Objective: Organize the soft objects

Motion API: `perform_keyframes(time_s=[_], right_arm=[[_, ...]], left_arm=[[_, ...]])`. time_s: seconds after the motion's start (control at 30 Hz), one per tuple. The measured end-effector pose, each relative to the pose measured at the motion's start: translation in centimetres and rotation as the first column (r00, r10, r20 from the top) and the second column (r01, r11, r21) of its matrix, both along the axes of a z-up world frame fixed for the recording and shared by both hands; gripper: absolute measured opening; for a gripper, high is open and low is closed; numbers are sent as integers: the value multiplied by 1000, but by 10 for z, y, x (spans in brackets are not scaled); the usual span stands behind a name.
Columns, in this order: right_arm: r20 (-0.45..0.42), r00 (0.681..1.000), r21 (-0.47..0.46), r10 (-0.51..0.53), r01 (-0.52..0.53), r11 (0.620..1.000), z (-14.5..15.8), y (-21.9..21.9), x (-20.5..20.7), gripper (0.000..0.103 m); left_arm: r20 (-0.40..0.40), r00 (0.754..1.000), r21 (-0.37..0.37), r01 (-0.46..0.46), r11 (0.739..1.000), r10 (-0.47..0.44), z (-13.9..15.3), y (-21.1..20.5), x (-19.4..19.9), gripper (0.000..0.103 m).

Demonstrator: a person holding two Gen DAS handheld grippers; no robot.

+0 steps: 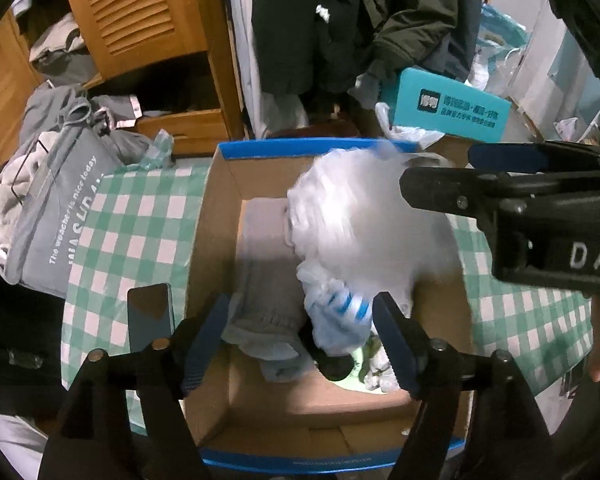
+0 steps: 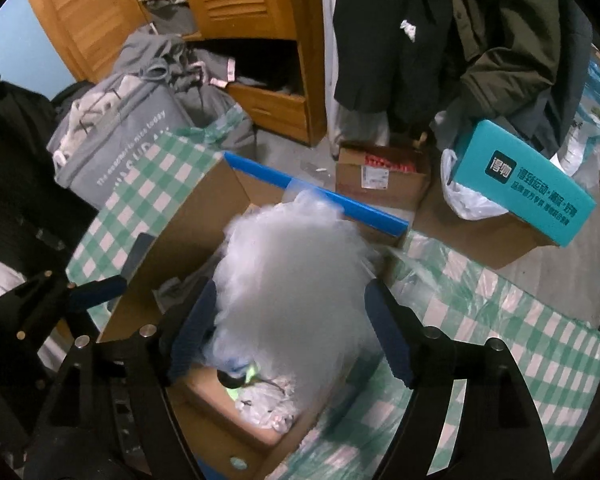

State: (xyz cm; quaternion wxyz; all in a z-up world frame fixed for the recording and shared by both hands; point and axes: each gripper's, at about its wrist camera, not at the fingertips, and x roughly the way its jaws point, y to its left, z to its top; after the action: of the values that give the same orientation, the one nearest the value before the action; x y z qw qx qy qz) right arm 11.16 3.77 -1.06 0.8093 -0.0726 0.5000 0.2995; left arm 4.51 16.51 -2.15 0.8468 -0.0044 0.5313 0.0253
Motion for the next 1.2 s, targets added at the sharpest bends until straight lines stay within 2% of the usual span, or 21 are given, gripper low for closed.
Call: perform_keyframes(time_s=[0.3,0.63,0.8,0.9,1.13,1.2], right_arm=[[-3,999,25,-38,38,999,16,-29,-14,78],[61,994,31,-86,84,996,38,-80,-47,78],[64,990,54,-126,122,991,46,-106,-58,79],[83,984,63,-156,151,986,53,-122,-64,79],[144,963,61,-228,221,973,62,-156,-74,79],[163,950,77,-268,258,963,62,-168,-78,79]], left_arm=[[25,1000,15,17,1000,-17,14,-7,-10,77],[83,995,30,49,998,-51,36,-26,-30,81],[110,991,49,73,996,-78,50,-41,-32,83],[140,985,47,90,995,-96,62,-50,-36,88],[195,973,102,102,990,-121,80,-74,-45,101],[207,971,117,96,989,-119,83,-78,-46,101]])
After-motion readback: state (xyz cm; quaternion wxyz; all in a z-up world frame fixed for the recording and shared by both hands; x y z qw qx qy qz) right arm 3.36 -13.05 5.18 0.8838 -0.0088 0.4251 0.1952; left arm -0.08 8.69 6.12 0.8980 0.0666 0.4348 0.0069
